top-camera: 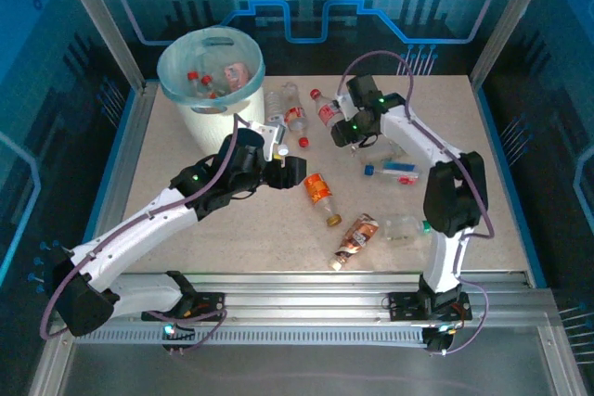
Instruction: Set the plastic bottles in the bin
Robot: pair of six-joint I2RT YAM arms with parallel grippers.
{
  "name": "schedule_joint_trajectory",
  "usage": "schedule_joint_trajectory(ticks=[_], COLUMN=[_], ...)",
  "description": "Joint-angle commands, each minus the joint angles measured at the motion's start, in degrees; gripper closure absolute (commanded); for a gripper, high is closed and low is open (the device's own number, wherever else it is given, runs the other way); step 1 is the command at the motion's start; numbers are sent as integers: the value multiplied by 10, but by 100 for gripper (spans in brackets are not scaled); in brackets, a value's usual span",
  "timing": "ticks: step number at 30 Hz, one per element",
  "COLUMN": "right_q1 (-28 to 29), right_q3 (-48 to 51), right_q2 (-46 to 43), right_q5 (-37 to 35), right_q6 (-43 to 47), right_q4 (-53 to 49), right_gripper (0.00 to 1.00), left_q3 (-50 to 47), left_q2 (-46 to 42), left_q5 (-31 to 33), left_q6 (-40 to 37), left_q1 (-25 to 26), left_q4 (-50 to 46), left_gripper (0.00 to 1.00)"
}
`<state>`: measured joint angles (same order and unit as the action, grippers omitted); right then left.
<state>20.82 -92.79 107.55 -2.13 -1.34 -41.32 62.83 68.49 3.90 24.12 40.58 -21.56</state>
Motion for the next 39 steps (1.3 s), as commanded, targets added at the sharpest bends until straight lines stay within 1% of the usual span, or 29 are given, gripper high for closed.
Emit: schedule_joint_trajectory(ticks=[1,6,10,12,16,19,23,26,31,39], right_q1=[-10,-9,-9,-5,11,16,25,37,48,62], right_q3=[45,154,248,281,339,372,385,400,408,408], right_q2=[-64,-180,-267,-303,-378,-423,-457,-480,-500,-518], right_q5=[21,67,123,149,170,200,224,235,245,252], right_q6=[-31,-79,-143,-167,-190,-203,-209,-207,-192,-166], right_q4=[40,104,173,188,208,224,204,212,210,203], right_gripper=[49,51,53,54,56,56,57,57,57,57], left_q3=[12,13,34,55,99,122,150,154,175,192], left_q2=[-17,-10,20,43,89,115,145,158,172,171], left_q5=[24,55,56,53,33,-6,-66,-95,-112,-101], left_q6=[9,12,11,17,29,55,90,110,114,103], left_q1=[3,2,-9,-17,-33,-52,-57,-56,-57,-57], left_q4=[22,48,74,70,72,89,112,141,149,139], left_gripper=[24,23,20,20,19,19,20,21,24,37])
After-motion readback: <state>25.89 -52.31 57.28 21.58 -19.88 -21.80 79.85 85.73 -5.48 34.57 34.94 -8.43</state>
